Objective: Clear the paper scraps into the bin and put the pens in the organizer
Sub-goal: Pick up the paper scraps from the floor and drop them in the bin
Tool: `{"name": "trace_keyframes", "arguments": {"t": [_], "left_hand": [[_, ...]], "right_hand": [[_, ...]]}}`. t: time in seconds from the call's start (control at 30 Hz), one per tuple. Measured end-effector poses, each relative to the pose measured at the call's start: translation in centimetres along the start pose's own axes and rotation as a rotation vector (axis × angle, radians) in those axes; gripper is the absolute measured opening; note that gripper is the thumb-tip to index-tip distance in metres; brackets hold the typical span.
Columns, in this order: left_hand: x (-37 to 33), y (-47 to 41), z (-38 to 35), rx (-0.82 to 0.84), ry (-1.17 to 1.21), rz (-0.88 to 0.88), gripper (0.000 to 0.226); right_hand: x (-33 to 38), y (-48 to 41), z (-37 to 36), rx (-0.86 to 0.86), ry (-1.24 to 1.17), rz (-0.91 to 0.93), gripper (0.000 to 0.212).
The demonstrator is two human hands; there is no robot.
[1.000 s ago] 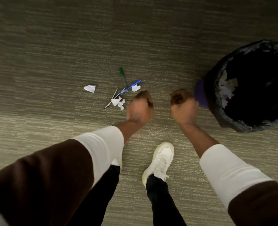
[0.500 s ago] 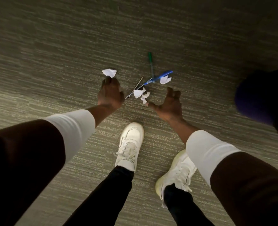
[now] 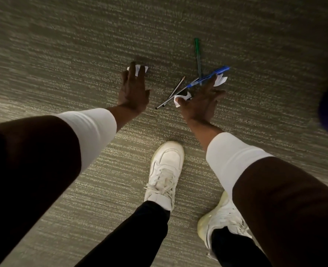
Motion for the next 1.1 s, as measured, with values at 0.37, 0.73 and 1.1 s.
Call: {"name": "trace_keyframes", "arguments": {"t": [0.37,0.73,1.1], "left_hand": [[-1.1,0.6,0.6,-0.032,0.122,0.001,0.016],[-2.2,2.0,0.6,-0.041,0.142,0.004,0.025],[-4.7,3.2,4.2,-0.132,0.172,0.025,0.021]], "right_hand": [[-1.2,-2.5,3.0,-0.141,-0.110,-0.074,0.084],[-2.1,-4.0,5.4,-0.213,-0.133,0.120,0.014],[-7.9,-2.3,9.4,-0.067,-0.244,0.030,0.015]]}}
Point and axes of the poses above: each hand's wrist, its own y-axis away from the middle knuckle, its own z-axis out of the back of the hand, x = y × z, the point moved 9 cm from there along -y, towards the middle knuckle
